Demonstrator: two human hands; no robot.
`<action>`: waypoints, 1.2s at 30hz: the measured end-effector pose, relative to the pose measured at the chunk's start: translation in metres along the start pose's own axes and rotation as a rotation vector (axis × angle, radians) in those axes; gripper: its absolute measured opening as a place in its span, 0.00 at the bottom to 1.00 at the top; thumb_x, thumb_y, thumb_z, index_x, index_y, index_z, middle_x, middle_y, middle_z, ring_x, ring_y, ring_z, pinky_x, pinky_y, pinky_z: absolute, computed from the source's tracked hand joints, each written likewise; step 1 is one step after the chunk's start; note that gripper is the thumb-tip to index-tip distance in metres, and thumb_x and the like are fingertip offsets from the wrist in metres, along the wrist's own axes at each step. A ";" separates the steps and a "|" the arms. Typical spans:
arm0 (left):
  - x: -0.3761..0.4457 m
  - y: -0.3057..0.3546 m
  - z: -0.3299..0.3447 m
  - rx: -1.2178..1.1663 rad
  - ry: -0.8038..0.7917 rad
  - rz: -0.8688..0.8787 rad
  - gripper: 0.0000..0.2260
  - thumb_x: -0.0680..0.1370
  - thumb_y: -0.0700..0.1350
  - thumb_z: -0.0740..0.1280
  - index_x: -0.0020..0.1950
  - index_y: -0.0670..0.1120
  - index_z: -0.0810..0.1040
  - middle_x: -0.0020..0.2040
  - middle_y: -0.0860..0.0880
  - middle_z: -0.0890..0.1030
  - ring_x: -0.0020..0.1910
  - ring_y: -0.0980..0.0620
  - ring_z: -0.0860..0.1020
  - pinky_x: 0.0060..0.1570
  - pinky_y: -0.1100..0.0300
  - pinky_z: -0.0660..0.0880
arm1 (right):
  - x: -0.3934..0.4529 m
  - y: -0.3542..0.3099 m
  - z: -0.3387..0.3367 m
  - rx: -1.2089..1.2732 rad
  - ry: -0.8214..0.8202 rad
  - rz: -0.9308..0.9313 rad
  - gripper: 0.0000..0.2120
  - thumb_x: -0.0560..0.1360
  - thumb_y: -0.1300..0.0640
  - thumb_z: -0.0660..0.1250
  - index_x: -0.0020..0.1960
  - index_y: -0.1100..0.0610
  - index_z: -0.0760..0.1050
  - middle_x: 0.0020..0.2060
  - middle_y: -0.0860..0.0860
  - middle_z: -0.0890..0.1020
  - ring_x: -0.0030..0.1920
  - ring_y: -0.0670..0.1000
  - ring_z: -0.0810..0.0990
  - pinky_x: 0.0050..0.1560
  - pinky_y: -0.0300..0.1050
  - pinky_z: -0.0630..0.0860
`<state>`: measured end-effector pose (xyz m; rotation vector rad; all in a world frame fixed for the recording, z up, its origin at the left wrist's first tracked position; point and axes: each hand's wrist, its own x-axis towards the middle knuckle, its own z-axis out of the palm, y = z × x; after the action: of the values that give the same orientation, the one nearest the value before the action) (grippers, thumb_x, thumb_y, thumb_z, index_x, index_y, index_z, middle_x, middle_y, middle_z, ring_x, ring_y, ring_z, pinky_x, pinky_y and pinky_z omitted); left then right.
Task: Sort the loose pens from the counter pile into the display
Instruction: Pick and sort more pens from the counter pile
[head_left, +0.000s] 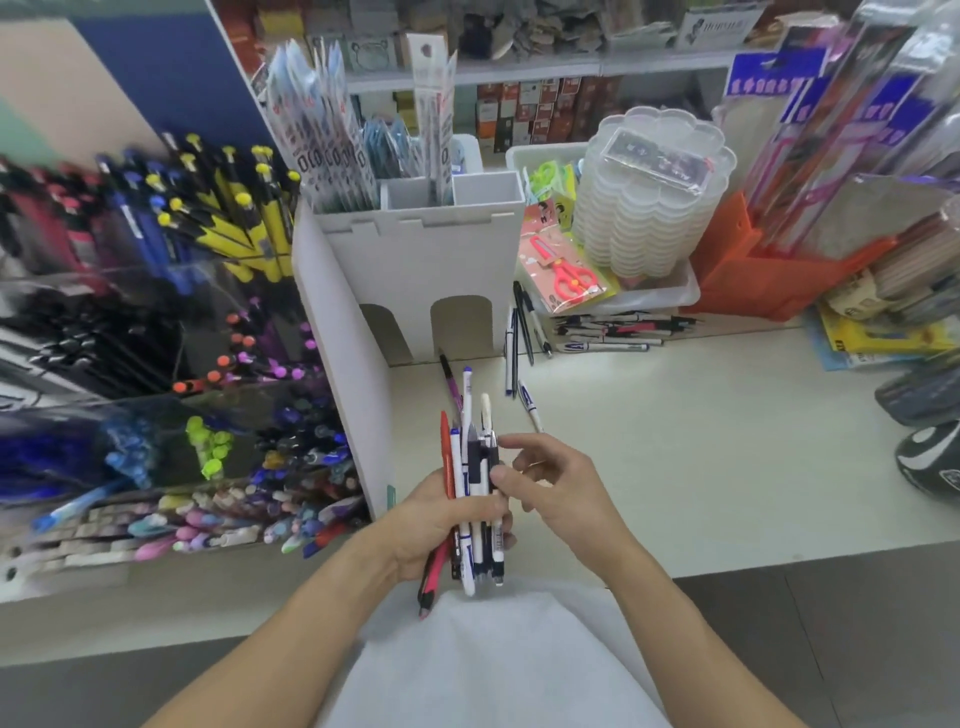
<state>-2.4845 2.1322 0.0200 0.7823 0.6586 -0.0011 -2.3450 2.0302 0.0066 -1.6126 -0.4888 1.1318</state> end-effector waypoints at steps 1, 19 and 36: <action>-0.004 -0.001 -0.001 0.011 -0.026 0.005 0.09 0.71 0.32 0.71 0.46 0.45 0.84 0.40 0.43 0.79 0.39 0.45 0.78 0.48 0.45 0.78 | -0.001 -0.003 0.001 0.018 -0.036 -0.007 0.14 0.73 0.57 0.77 0.58 0.49 0.82 0.39 0.50 0.79 0.36 0.50 0.75 0.40 0.44 0.75; -0.023 -0.002 -0.025 0.073 -0.189 -0.051 0.19 0.71 0.37 0.74 0.60 0.39 0.73 0.41 0.42 0.75 0.37 0.45 0.76 0.41 0.52 0.77 | 0.033 -0.074 -0.002 -0.122 -0.209 -0.074 0.16 0.80 0.58 0.69 0.67 0.58 0.74 0.34 0.49 0.75 0.34 0.50 0.75 0.38 0.44 0.73; -0.017 -0.006 -0.023 0.206 0.005 -0.011 0.16 0.73 0.31 0.72 0.59 0.36 0.74 0.41 0.40 0.78 0.38 0.42 0.78 0.42 0.49 0.79 | 0.011 -0.089 0.019 -0.240 -0.149 -0.064 0.12 0.84 0.50 0.59 0.52 0.59 0.71 0.30 0.48 0.71 0.26 0.47 0.67 0.24 0.41 0.67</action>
<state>-2.5120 2.1387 0.0135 0.9772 0.6739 -0.0782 -2.3364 2.0810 0.0821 -1.7109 -0.7937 1.1852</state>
